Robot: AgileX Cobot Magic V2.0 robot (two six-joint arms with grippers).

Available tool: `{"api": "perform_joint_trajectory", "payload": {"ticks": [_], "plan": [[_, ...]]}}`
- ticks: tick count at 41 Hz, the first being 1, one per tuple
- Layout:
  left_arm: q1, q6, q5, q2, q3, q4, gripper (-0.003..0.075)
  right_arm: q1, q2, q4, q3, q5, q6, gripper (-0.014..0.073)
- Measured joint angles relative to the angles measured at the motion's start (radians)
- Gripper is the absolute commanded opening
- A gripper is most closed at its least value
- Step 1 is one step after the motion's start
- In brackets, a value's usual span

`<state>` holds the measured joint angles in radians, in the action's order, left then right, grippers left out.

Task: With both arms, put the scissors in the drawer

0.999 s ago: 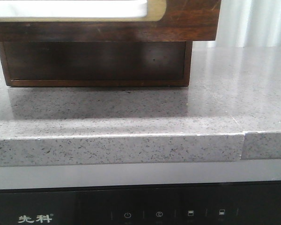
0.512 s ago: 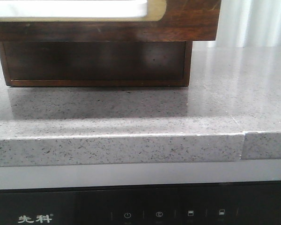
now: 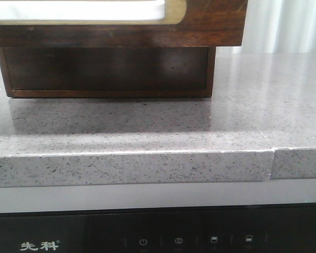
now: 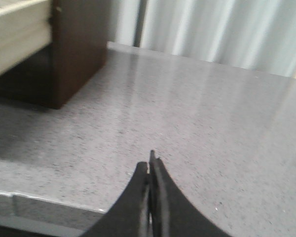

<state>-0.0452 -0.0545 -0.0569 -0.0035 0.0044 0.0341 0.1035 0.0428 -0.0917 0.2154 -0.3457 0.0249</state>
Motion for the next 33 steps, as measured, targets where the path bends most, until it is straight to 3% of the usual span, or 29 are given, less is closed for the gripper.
{"api": "perform_joint_trajectory", "payload": {"ticks": [12,33], "plan": [[0.000,0.000,0.004,0.000,0.000,0.000,-0.0020,-0.056,-0.053,0.000,-0.236,0.215,0.000,-0.0067],[0.000,0.000,0.004,0.000,0.000,0.002,-0.0020,-0.056,-0.053,0.021,-0.241,0.285,-0.009,-0.0067]]}}
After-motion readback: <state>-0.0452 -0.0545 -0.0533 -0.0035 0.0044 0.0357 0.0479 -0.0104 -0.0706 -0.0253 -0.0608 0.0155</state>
